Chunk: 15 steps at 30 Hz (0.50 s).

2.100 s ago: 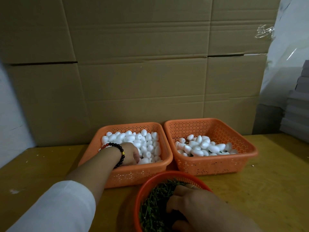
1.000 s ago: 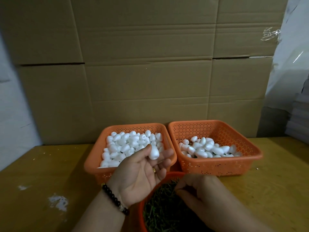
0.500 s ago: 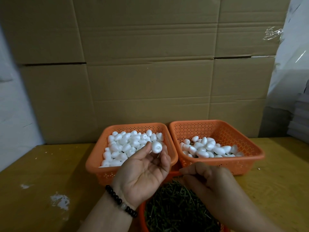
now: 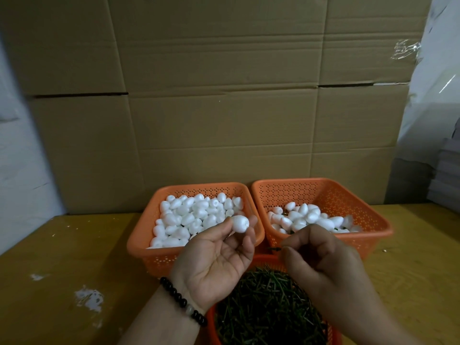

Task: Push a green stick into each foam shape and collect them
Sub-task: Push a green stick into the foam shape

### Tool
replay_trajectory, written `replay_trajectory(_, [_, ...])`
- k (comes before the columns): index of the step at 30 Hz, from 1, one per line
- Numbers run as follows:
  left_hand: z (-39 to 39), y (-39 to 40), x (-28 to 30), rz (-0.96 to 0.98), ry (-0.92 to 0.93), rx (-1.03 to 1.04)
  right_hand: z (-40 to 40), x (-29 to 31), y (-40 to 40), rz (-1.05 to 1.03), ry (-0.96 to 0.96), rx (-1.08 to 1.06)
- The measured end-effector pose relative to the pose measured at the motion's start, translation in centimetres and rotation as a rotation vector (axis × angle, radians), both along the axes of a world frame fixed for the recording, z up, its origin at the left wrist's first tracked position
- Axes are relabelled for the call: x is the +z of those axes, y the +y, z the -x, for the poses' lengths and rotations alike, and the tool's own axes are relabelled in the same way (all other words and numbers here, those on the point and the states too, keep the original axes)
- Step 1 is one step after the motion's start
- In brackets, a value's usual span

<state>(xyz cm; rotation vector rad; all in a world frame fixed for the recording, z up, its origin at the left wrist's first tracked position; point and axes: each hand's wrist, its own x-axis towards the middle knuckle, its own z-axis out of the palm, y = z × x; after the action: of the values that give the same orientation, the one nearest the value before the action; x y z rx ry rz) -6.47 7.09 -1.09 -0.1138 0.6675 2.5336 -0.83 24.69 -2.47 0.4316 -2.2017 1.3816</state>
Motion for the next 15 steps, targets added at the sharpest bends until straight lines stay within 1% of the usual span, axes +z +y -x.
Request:
replay_trajectory(8, [-0.52, 0.32, 0.37, 0.106, 0.201, 0.089, 0.21, 0.03, -0.04, 0.005, 0.054, -0.033])
replay_trajectory(12, [-0.73, 0.45, 0.39, 0.114, 0.264, 0.079, 0.2, -0.02, -0.03, 0.014, 0.103, -0.025])
replay_trajectory(15, [-0.88, 0.53, 0.35, 0.099, 0.278, 0.043, 0.19, 0.03, -0.13, 0.064, 0.138, -0.052])
